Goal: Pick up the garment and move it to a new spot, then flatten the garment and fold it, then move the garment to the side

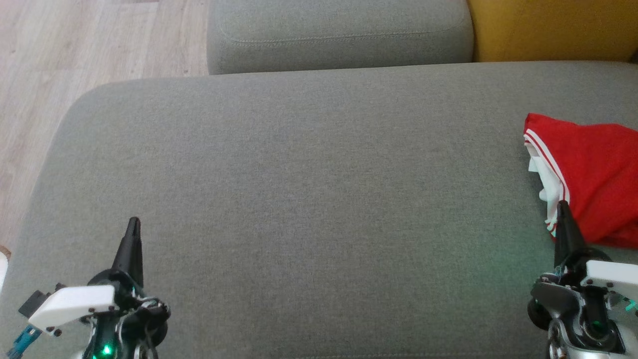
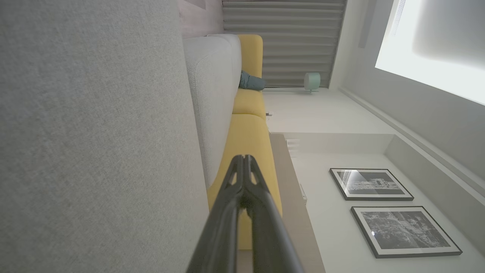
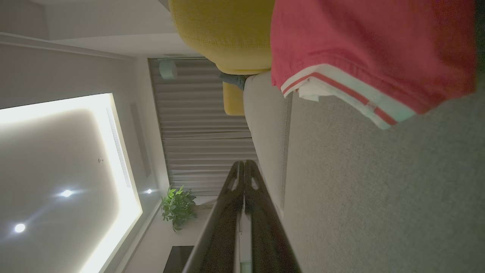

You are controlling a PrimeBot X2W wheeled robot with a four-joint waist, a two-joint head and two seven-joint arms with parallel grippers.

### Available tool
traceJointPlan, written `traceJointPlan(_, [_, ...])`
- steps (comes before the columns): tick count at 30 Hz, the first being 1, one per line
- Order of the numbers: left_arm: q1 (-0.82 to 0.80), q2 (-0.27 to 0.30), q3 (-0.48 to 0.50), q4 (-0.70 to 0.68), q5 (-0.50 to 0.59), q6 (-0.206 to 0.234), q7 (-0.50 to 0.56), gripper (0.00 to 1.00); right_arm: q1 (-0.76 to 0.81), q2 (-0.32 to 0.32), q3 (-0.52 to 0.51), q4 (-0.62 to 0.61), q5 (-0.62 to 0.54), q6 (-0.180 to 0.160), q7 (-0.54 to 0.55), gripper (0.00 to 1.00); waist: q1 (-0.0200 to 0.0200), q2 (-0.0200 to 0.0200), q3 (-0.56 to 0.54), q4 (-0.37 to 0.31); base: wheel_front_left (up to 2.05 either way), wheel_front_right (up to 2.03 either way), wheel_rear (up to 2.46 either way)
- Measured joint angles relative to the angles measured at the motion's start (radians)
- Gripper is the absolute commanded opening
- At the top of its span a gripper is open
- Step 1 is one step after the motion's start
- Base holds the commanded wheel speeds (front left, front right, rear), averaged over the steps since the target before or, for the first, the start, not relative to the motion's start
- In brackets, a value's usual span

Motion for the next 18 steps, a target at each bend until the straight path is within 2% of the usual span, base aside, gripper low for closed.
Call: traceJointPlan(18, [0.0,0.0,0.0,0.0,0.0,0.0,0.0,0.0,0.0,0.0,0.0,0.0,0.0,0.0,0.0,0.0,0.0,0.0,0.0,0.0,0.0,0.0,0.0])
